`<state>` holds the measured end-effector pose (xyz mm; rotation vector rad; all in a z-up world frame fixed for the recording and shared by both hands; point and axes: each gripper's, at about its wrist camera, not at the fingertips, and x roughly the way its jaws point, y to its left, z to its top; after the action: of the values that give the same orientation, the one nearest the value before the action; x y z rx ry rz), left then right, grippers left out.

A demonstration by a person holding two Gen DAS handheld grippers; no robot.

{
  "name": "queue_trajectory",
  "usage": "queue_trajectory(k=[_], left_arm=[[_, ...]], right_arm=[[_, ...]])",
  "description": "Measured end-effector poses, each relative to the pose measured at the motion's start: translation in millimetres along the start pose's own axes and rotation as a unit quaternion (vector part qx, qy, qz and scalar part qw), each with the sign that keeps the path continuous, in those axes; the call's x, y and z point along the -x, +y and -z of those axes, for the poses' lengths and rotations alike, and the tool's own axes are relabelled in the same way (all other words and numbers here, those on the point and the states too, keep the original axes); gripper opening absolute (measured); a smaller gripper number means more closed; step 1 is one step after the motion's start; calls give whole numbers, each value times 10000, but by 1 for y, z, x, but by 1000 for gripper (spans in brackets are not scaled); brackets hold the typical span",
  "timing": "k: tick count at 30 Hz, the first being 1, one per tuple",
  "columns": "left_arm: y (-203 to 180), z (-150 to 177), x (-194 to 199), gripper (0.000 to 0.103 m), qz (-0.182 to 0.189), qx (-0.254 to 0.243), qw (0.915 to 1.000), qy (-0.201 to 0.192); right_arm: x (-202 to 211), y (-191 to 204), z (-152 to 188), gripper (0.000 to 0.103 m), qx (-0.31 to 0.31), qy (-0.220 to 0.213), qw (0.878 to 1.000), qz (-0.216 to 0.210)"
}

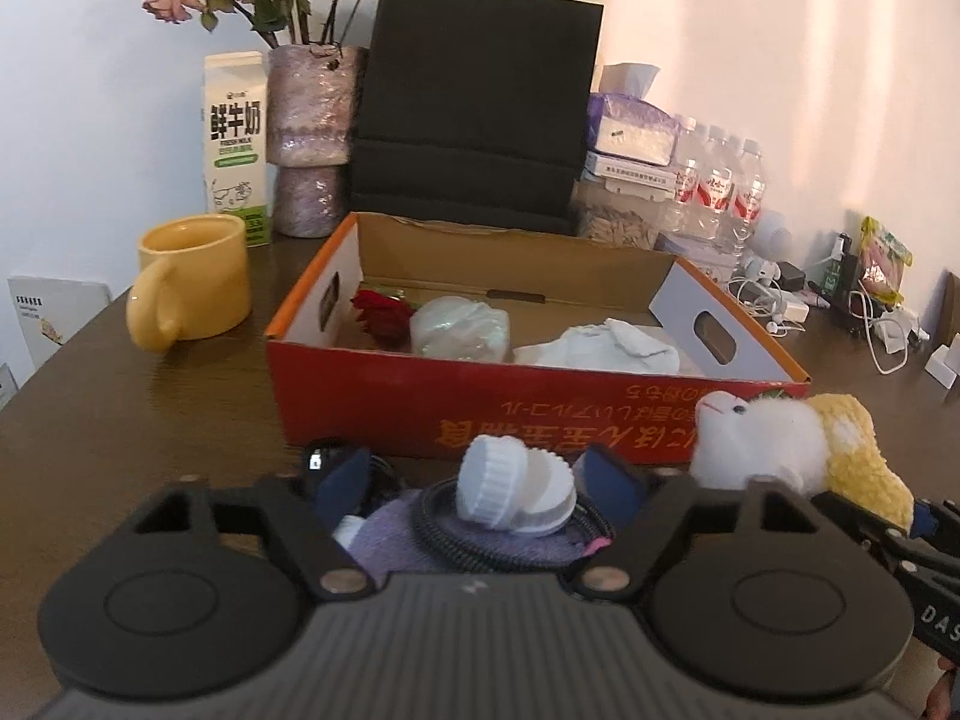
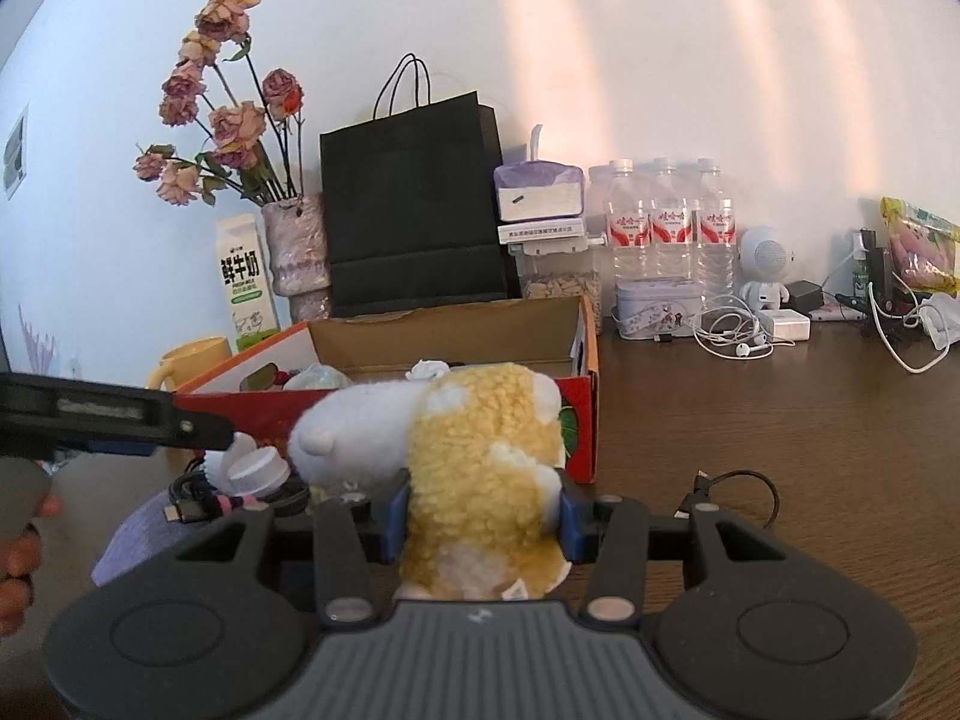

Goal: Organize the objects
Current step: 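Grasp the white-and-yellow plush toy with the right tool while the left tool grasps a white ribbed bottle cap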

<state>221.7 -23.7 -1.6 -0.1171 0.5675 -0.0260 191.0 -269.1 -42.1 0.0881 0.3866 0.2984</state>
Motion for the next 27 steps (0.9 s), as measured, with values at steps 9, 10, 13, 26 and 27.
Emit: queue_trajectory(k=[9,10,13,26,27], left_arm=[[-8,1,-8,48,38,-148,9999,-37],[-9,1,-9,37,48,-156,9999,-11],[-7,4,-12,21,134,-125,9998,37],[11,2,8,17,166,152,9989,-414],[13,1,11,17,177,174,9986,-461]], right_arm=[[-1,-1,1,45,-15,-2,10000,-35],[-1,-1,1,45,-15,-4,10000,-35],[-1,-1,1,45,-17,0,10000,-39],[-1,-1,1,45,-41,-16,10000,-43],[-1,-1,1,45,-39,-13,10000,-45]])
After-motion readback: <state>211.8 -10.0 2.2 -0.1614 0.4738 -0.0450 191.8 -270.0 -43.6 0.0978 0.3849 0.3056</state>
